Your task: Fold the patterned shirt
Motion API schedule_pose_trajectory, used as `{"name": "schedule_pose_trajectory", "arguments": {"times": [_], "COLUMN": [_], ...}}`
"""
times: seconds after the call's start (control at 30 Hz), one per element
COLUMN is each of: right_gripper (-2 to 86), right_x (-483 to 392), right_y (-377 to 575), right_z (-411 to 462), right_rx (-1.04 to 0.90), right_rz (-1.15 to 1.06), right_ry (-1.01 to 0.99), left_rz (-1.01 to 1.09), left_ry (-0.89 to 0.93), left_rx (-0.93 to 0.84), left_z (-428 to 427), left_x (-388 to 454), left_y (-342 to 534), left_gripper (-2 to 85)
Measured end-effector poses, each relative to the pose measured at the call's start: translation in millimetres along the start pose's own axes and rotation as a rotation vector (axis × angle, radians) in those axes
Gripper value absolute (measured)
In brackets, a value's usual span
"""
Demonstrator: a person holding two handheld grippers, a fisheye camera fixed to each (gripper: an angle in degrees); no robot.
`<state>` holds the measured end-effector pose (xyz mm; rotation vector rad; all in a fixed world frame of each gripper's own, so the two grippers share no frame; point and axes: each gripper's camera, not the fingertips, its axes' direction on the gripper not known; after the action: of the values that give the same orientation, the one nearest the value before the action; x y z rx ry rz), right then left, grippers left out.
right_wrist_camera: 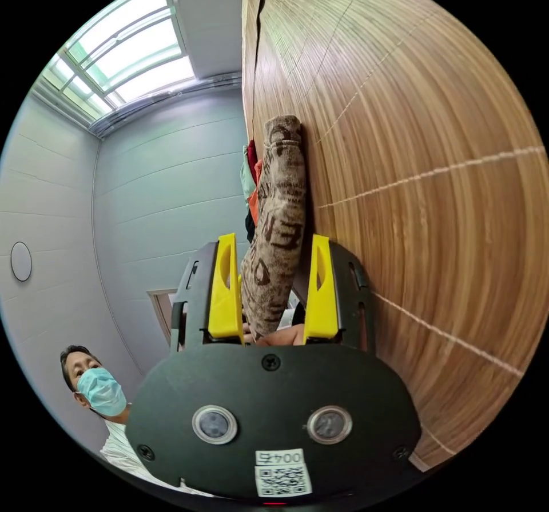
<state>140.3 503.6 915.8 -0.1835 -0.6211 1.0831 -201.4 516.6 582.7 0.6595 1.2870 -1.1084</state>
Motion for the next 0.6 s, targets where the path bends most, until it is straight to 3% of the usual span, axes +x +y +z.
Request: {"name": "schedule_pose_trajectory", "arguments": {"times": [0.43,0.6], "right_gripper": [14.1,11.3], "right_x": [-88,-128], "right_y": [-76,-96], "right_z": [19,41], "right_rx": [-0.025,-0.059], "right_rz": [-0.024,-0.029], "right_ry": [-0.005,0.109], "left_rz": [-0.033,-0.001], "left_ry": [0.036,0.004], "left_rx": [-0.023,-0.011], "left_z": [-8,-15], "left_x": [-13,-13], "left_y": [-28,-36], "left_gripper": [7.7,7.7]}}
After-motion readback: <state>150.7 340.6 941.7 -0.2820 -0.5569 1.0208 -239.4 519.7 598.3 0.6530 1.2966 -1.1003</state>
